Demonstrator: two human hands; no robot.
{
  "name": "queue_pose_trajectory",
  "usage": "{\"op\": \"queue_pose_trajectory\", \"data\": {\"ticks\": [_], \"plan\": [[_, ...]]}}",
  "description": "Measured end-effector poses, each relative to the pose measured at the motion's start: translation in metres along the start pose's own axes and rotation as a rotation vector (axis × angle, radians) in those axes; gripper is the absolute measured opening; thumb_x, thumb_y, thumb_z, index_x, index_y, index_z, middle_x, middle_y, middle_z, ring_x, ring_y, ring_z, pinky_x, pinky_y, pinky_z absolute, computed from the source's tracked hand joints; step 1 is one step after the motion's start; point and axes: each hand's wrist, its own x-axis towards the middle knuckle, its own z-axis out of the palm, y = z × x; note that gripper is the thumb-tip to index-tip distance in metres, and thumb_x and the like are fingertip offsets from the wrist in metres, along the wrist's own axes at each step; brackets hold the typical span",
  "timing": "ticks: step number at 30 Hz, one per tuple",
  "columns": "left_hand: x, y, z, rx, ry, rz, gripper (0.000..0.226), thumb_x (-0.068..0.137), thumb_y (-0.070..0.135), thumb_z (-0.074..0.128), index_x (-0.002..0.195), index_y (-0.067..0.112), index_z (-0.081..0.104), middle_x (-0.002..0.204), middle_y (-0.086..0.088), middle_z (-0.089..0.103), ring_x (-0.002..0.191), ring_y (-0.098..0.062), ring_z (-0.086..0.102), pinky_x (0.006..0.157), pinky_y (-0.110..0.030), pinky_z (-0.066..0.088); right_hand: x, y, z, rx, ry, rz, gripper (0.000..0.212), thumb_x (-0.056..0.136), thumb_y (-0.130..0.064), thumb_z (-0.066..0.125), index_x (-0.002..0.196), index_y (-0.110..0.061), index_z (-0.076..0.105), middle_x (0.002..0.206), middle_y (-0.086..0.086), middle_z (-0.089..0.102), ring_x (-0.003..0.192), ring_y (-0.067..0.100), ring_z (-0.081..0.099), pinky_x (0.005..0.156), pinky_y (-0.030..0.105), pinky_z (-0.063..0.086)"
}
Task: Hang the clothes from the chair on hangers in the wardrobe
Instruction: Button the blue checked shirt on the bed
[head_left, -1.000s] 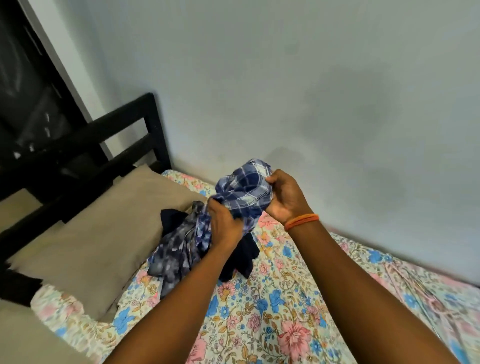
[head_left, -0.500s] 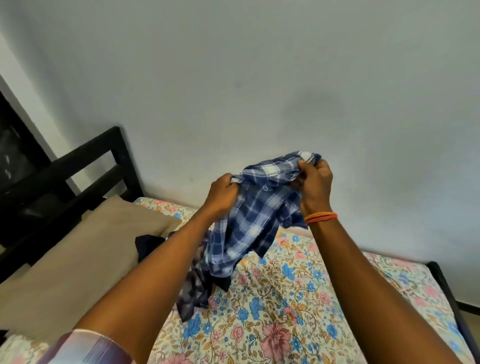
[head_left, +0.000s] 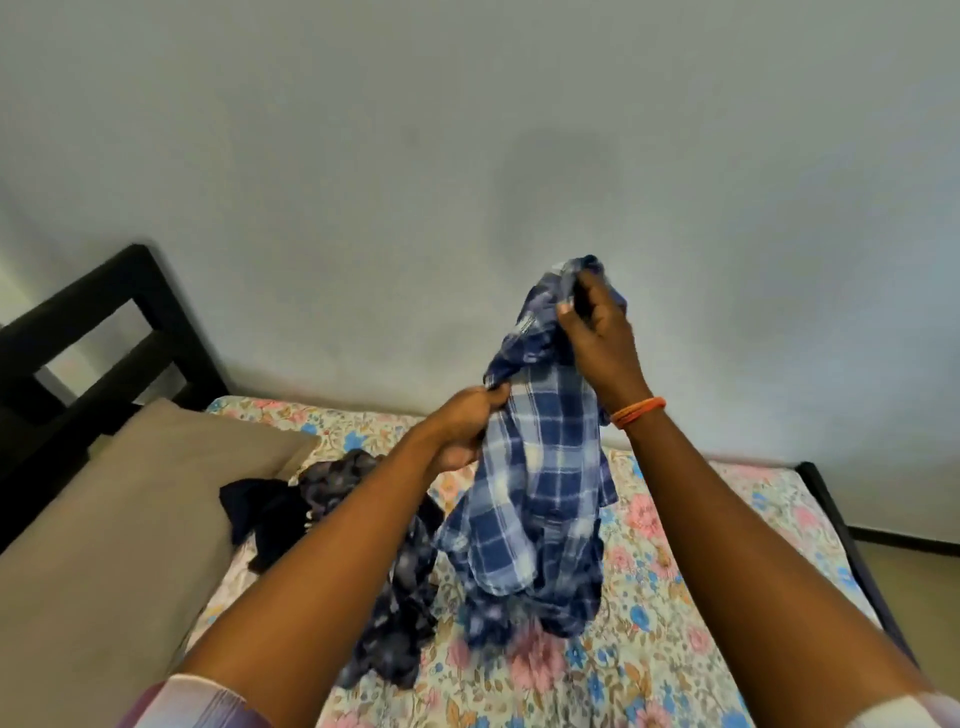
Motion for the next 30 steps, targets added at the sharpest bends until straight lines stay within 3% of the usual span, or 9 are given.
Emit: {"op": "queue_pose_trajectory", "data": {"ticks": [2, 5, 9, 11, 14, 18, 23, 26, 30], "plan": [[0.025, -0.057, -0.016, 0.076, 0.065, -0.147, 0.026, 0.106, 0.024, 0.044, 0.106, 0.007, 0.064, 0.098, -0.013, 0.072, 0.078, -0.024, 0.069, 0.071, -0.037, 0.060, -0.014, 0.038, 0.023, -0.129, -0.205, 0.104, 0.047, 0.101, -0.014, 0.054, 0.147, -0.012, 0.041, 0.142, 0.004, 0.052, 0.128, 0.015, 0.050, 0.106, 0.024, 0.040], [0.056, -0.156, -0.053, 0.513, 0.194, -0.355, 0.027, 0.102, 0.017, 0.048, 0.076, 0.011, 0.051, 0.073, -0.010, 0.054, 0.060, -0.020, 0.049, 0.062, -0.033, 0.047, -0.060, 0.122, 0.065, -0.296, -0.489, 0.328, 0.051, 0.100, -0.013, 0.056, 0.148, -0.009, 0.040, 0.146, 0.011, 0.049, 0.133, 0.026, 0.048, 0.106, 0.028, 0.037], [0.070, -0.264, -0.103, 1.059, 0.182, -0.357, 0.030, 0.098, 0.008, 0.047, 0.069, 0.014, 0.038, 0.072, -0.006, 0.042, 0.061, -0.017, 0.040, 0.065, -0.036, 0.043, -0.141, 0.244, 0.112, -0.384, -0.679, 0.597, 0.052, 0.102, -0.018, 0.054, 0.150, -0.008, 0.037, 0.155, 0.012, 0.040, 0.139, 0.031, 0.042, 0.110, 0.040, 0.038], [0.073, -0.309, -0.132, 1.313, 0.094, -0.301, 0.005, 0.097, 0.009, 0.049, 0.093, 0.010, 0.050, 0.105, -0.012, 0.053, 0.097, -0.026, 0.054, 0.094, -0.043, 0.044, -0.182, 0.303, 0.143, -0.438, -0.753, 0.671, 0.057, 0.101, -0.023, 0.056, 0.152, -0.011, 0.033, 0.157, 0.010, 0.036, 0.140, 0.030, 0.040, 0.111, 0.041, 0.037], [0.090, -0.373, -0.182, 1.806, 0.031, -0.228, 0.064, 0.098, 0.025, 0.056, 0.151, 0.012, 0.023, 0.161, -0.018, 0.014, 0.147, -0.041, 0.016, 0.116, -0.059, 0.021, -0.233, 0.369, 0.192, -0.494, -0.873, 0.692, 0.065, 0.100, -0.029, 0.058, 0.154, -0.013, 0.026, 0.158, 0.009, 0.033, 0.142, 0.030, 0.035, 0.113, 0.045, 0.036], [0.134, -0.429, -0.235, 2.098, -0.198, -0.019, 0.078, 0.102, 0.032, 0.049, 0.157, 0.025, -0.006, 0.162, -0.016, -0.021, 0.148, -0.043, -0.016, 0.107, -0.078, -0.001, -0.275, 0.438, 0.244, -0.575, -0.920, 0.679, 0.078, 0.097, -0.032, 0.061, 0.158, -0.018, 0.015, 0.164, 0.009, 0.016, 0.150, 0.033, 0.019, 0.115, 0.054, 0.031], [0.161, -0.446, -0.293, 2.403, -0.442, -0.198, 0.065, 0.102, 0.022, 0.048, 0.158, 0.021, 0.015, 0.166, -0.010, -0.001, 0.152, -0.034, -0.003, 0.104, -0.078, -0.003, -0.300, 0.476, 0.269, -0.737, -0.924, 0.714, 0.081, 0.094, -0.034, 0.061, 0.157, -0.015, 0.015, 0.163, 0.011, 0.015, 0.148, 0.037, 0.017, 0.113, 0.058, 0.032], [0.167, -0.413, -0.344, 2.518, -0.249, -0.352, 0.059, 0.104, 0.022, 0.039, 0.157, 0.017, 0.014, 0.165, -0.006, 0.008, 0.152, -0.032, 0.003, 0.107, -0.077, 0.004, -0.305, 0.481, 0.268, -0.752, -0.953, 0.750, 0.082, 0.094, -0.032, 0.060, 0.158, -0.016, 0.010, 0.164, 0.009, 0.011, 0.149, 0.037, 0.014, 0.113, 0.060, 0.031], [0.164, -0.383, -0.414, 2.464, 0.173, -0.756, 0.077, 0.094, 0.022, 0.064, 0.157, 0.024, 0.020, 0.163, -0.007, 0.018, 0.149, -0.036, 0.012, 0.108, -0.076, 0.016, -0.297, 0.485, 0.266, -0.658, -0.933, 0.808, 0.079, 0.091, -0.027, 0.063, 0.155, -0.017, 0.019, 0.161, 0.007, 0.017, 0.145, 0.039, 0.020, 0.106, 0.061, 0.040]]}}
